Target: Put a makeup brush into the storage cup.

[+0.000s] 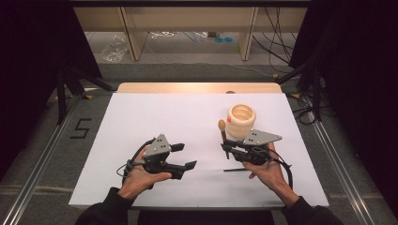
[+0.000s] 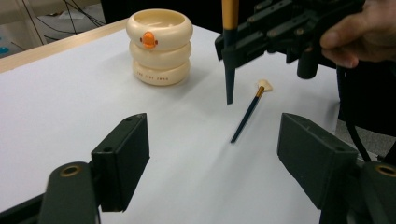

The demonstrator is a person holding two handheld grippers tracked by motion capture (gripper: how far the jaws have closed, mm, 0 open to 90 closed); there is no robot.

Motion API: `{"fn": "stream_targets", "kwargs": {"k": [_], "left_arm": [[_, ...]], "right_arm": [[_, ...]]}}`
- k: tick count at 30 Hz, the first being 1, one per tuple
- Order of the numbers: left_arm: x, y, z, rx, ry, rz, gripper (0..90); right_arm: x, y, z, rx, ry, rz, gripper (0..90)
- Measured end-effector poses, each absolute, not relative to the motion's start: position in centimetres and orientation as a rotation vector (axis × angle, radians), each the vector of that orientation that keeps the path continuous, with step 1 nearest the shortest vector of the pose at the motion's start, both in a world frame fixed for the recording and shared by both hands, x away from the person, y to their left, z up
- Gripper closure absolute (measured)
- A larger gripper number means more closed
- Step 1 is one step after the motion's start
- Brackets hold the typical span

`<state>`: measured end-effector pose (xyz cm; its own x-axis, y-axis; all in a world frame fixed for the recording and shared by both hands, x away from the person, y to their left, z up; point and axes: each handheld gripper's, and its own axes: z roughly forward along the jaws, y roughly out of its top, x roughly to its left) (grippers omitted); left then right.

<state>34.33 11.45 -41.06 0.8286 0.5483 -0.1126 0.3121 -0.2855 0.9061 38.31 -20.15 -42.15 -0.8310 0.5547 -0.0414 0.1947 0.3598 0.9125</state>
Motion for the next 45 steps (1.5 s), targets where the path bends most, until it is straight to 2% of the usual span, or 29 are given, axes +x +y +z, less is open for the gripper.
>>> {"fn": "stream_targets", "kwargs": {"k": [7, 16, 38, 45], "left_arm": [[34.2, 12.6, -42.4, 1.928, 0.667, 0.333, 25.0], [33.8, 13.5, -43.1, 1.927, 0.724, 0.337, 23.7], [33.0, 14.0, -44.0, 1.947, 0.744, 0.33, 22.9], [32.6, 14.0, -44.2, 1.958, 0.757, 0.327, 22.8]], "right_arm": [[38.7, -21.1, -42.2, 0.692, 2.25, 1.461, 78.5], [38.9, -21.7, -42.1, 0.721, 2.25, 1.446, 78.6], [39.7, -22.3, -41.8, 0.734, 2.199, 1.449, 78.5], [40.7, -22.9, -40.7, 0.757, 2.173, 1.464, 78.5]]}}
